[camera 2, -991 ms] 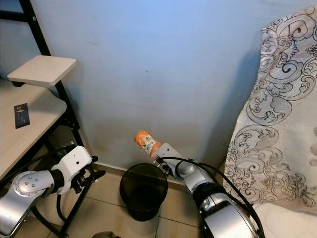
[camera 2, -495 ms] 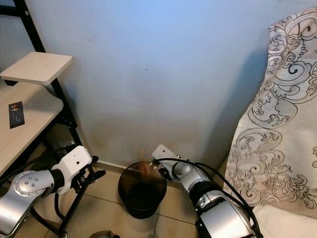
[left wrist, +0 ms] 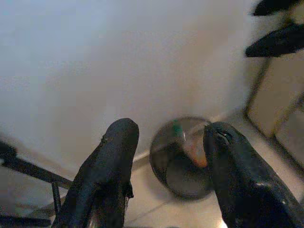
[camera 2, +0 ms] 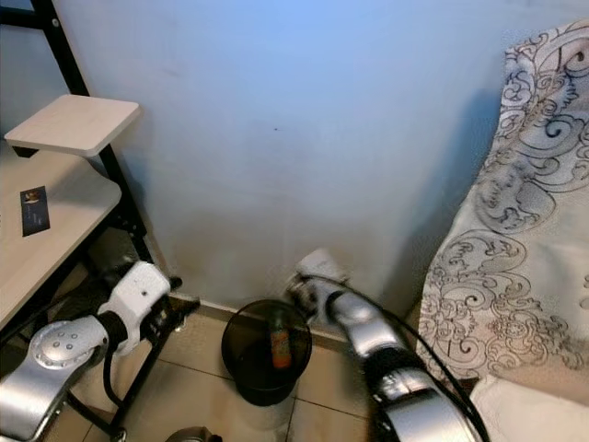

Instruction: Clean up the room

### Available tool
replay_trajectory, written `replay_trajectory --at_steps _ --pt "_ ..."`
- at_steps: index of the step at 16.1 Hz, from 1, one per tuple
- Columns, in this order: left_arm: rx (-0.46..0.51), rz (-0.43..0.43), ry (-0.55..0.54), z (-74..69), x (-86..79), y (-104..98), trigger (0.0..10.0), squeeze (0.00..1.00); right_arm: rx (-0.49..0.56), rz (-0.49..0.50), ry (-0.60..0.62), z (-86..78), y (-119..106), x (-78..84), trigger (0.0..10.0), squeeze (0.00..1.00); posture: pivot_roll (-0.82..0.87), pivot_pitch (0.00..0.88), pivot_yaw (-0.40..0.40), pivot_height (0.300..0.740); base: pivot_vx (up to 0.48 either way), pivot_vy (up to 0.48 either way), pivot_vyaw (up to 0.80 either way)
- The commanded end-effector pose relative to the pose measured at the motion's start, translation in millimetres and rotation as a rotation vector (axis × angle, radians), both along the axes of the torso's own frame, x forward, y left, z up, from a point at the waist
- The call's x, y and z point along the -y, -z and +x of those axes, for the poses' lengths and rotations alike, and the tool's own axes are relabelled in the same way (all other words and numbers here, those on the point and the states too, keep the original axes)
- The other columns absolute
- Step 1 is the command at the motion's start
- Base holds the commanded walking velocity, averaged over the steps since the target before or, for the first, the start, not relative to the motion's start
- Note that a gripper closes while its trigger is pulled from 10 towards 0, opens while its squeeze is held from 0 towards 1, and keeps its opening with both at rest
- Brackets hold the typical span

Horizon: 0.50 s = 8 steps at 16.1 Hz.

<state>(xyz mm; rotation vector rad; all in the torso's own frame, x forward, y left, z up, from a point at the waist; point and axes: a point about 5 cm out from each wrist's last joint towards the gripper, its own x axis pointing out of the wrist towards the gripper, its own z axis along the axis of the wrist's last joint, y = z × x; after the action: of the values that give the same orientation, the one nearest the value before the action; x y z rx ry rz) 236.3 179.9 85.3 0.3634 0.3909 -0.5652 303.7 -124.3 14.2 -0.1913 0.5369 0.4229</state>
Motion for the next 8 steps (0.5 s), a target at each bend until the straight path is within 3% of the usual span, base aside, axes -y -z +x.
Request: replay_trajectory --at_steps 1,3,5,8 --pt "0.078 -0.040 -0.111 4.3 -1.6 -9 10.0 0.00 0.072 0.098 0.171 -1.0 -12 13.9 10.0 1.00 0.12 0.000 -0.017 0.740 0.000 0.000 -0.76" --pt "0.102 -0.069 -0.201 4.9 -4.1 -9 10.0 0.00 0.137 0.154 0.287 -9.1 -23 24.5 10.0 1.00 0.10 0.000 -0.012 0.740 0.000 0.000 -0.76" --pt "0.124 -0.096 -0.257 0.6 -1.0 -9 10.0 0.00 0.244 0.223 0.398 -29.2 -44 33.5 10.0 1.00 0.10 0.000 -0.015 0.740 0.000 0.000 -0.77" --pt "0.133 -0.100 -0.288 -2.7 1.0 -8 10.0 0.00 0.282 0.220 0.458 -46.3 -60 42.4 10.0 1.00 0.09 0.000 -0.017 0.740 0.000 0.000 -0.78"
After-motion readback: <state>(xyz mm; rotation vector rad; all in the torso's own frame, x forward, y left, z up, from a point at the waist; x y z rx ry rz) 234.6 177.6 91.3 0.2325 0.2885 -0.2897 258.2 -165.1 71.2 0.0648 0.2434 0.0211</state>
